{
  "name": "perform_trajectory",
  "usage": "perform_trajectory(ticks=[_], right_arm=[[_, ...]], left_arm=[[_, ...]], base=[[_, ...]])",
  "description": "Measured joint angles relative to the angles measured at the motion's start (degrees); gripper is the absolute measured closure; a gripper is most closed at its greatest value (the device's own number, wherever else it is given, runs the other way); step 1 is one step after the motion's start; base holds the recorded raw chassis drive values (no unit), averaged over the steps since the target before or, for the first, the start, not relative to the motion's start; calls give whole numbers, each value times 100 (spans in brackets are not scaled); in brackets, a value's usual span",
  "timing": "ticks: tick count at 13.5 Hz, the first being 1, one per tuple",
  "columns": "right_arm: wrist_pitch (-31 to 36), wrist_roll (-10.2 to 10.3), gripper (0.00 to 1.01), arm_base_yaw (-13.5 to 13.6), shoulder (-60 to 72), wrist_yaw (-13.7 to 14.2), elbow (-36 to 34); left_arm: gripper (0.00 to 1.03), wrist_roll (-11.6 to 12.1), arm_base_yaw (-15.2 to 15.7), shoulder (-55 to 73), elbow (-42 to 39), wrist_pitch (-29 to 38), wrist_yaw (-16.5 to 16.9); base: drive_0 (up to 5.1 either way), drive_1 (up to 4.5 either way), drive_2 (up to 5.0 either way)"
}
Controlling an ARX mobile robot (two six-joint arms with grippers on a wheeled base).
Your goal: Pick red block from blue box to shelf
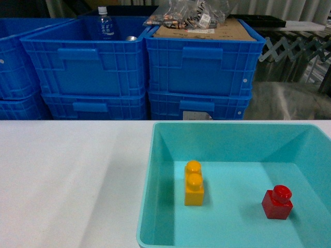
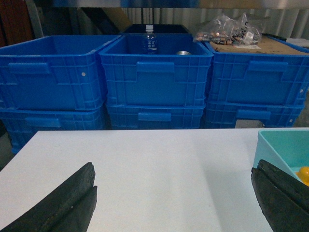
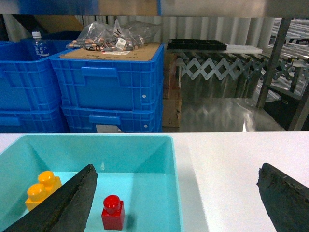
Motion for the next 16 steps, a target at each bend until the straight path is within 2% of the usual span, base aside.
perform_trajectory(ticks=[16], right_arm=[[0, 0, 3, 0, 0, 0, 0]], left_arm=[[5, -2, 0, 0, 0, 2, 0]], base=[[0, 0, 0]])
